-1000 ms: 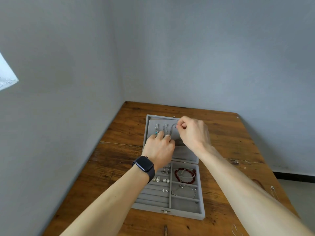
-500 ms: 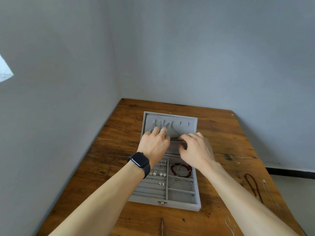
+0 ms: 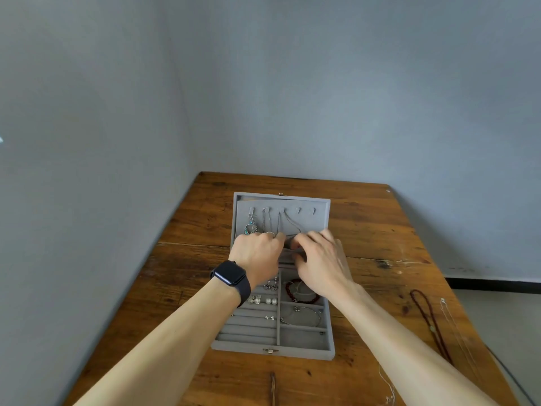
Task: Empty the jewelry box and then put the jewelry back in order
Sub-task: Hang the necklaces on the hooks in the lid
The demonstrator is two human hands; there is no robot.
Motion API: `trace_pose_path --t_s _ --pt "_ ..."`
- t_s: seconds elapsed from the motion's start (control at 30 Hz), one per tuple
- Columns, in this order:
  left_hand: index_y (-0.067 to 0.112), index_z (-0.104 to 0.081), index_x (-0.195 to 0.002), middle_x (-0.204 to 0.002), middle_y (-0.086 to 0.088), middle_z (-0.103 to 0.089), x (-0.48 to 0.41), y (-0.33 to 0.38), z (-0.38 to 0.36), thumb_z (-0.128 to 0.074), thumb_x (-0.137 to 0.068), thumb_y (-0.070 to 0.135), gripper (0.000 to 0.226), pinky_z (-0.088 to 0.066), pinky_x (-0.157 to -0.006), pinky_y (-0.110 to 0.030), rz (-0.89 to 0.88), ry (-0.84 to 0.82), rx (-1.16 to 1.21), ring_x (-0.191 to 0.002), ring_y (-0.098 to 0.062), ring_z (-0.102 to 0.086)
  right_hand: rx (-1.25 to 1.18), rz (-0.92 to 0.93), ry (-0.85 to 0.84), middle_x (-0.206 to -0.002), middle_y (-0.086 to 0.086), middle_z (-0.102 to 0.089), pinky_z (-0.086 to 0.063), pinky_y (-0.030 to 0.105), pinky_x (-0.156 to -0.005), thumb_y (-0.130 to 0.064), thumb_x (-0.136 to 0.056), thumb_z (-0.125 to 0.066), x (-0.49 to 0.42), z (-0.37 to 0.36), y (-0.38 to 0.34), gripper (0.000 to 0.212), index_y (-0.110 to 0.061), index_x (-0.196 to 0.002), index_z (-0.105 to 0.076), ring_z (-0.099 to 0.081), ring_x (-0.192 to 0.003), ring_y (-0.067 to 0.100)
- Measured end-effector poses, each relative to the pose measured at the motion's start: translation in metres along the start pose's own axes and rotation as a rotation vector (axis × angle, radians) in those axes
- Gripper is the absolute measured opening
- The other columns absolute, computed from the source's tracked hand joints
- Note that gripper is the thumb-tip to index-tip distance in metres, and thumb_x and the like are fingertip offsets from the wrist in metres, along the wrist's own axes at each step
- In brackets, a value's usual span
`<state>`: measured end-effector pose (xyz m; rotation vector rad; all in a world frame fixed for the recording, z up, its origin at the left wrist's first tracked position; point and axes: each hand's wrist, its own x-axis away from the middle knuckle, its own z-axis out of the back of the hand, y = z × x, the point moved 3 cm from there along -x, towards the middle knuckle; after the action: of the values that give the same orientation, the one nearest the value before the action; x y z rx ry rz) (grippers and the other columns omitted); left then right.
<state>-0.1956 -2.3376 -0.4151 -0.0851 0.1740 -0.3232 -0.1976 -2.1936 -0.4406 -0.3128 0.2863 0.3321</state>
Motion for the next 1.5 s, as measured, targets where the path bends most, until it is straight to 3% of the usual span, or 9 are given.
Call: trace_pose_path --t_s 0.13,0.3,0.37,0.47,0.6,1.0,1.23,1.4,1.5 --pt "0.025 -0.053 -0.129 -0.114 0.001 -0.063 0.007 -0.004 0.0 -0.049 -0.094 0.024 0.035 -0.039 -0.06 -0.032 -0.011 0.054 0.08 -0.093 -0.028 -0.068 -0.071 -0.062 0.126 -0.105 -0.003 -0.065 -0.046 0.037 -0.081 -0.02 -0.083 -0.072 0.005 0.003 0.003 0.032 -0.022 -0.112 -0.058 -0.056 -0.099 0.021" --pt "0.025 -0.058 -0.124 -0.125 0.004 -0.057 0.02 -0.033 0.021 -0.061 -0.091 0.019 0.034 -0.046 -0.056 -0.025 0.07 0.474 0.34 -0.097 -0.02 -0.065 0.027 -0.144 0.114 -0.115 0.002 -0.062 -0.044 0.038 -0.081 -0.027 -0.082 -0.071 -0.004 0.003 0.005 0.045 -0.02 -0.123 -0.054 -0.051 -0.106 0.025" --pt "0.022 -0.052 -0.13 -0.136 0.0 -0.047 0.023 -0.05 0.021 -0.067 -0.087 0.017 0.046 -0.053 -0.069 -0.03 0.223 0.556 0.49 -0.115 -0.021 -0.056 0.024 -0.16 0.079 -0.12 -0.002 -0.062 -0.043 0.037 -0.084 -0.03 -0.086 -0.067 -0.007 0.0 0.006 0.045 -0.022 -0.128 -0.053 -0.049 -0.112 0.023" --pt "0.026 -0.03 -0.151 -0.153 -0.006 -0.031 0.019 -0.068 0.008 -0.071 -0.088 0.022 0.075 -0.048 -0.103 -0.039 0.483 0.404 0.81 -0.136 -0.025 -0.04 -0.006 -0.171 0.01 -0.126 -0.01 -0.062 -0.035 0.037 -0.089 -0.036 -0.089 -0.061 -0.012 -0.007 0.004 0.044 -0.03 -0.132 -0.053 -0.044 -0.12 0.018" --pt "0.024 -0.013 -0.159 -0.153 -0.011 -0.042 0.011 -0.072 -0.013 -0.069 -0.093 0.019 0.086 -0.044 -0.107 -0.041 0.663 0.105 1.247 -0.136 -0.029 -0.046 -0.061 -0.151 -0.107 -0.128 -0.016 -0.064 -0.02 0.039 -0.091 -0.043 -0.088 -0.059 -0.018 -0.014 -0.011 0.042 -0.037 -0.13 -0.056 -0.043 -0.124 0.016" --pt "0.019 -0.05 -0.142 -0.134 -0.001 -0.062 0.018 -0.082 -0.017 -0.07 -0.091 0.013 0.055 -0.051 -0.095 -0.031 0.615 0.194 1.068 -0.105 -0.011 -0.056 0.116 -0.043 0.043 -0.121 -0.004 -0.062 -0.032 0.044 -0.102 -0.031 -0.089 -0.061 0.0 -0.006 -0.017 0.038 -0.024 -0.127 -0.062 -0.053 -0.115 0.02" --pt "0.019 -0.041 -0.151 -0.143 -0.003 -0.056 0.029 -0.078 -0.004 -0.062 -0.098 0.021 0.057 -0.042 -0.094 -0.02 0.529 0.073 1.004 -0.126 -0.018 -0.056 0.106 -0.032 0.076 -0.124 -0.005 -0.066 -0.041 0.039 -0.098 -0.023 -0.088 -0.062 0.029 0.013 -0.019 0.038 -0.02 -0.126 -0.065 -0.058 -0.114 0.019" --pt "0.017 -0.032 -0.156 -0.139 -0.006 -0.058 0.067 -0.067 0.007 -0.052 -0.102 0.02 0.057 -0.037 -0.058 0.005 0.536 0.058 0.915 -0.072 0.01 -0.051 0.027 -0.054 0.12 -0.131 -0.004 -0.065 -0.041 0.039 -0.106 -0.02 -0.092 -0.061 0.075 0.039 -0.024 0.037 -0.018 -0.128 -0.066 -0.056 -0.126 0.017" --pt "0.017 -0.03 -0.156 -0.154 -0.005 -0.043 0.105 -0.045 0.009 -0.052 -0.102 0.02 0.058 -0.041 -0.103 -0.015 0.45 0.077 0.844 -0.126 -0.013 -0.054 -0.019 -0.086 0.16 -0.132 -0.004 -0.066 -0.04 0.038 -0.106 -0.019 -0.094 -0.062 0.114 0.052 -0.027 0.034 -0.018 -0.127 -0.068 -0.055 -0.129 0.016"
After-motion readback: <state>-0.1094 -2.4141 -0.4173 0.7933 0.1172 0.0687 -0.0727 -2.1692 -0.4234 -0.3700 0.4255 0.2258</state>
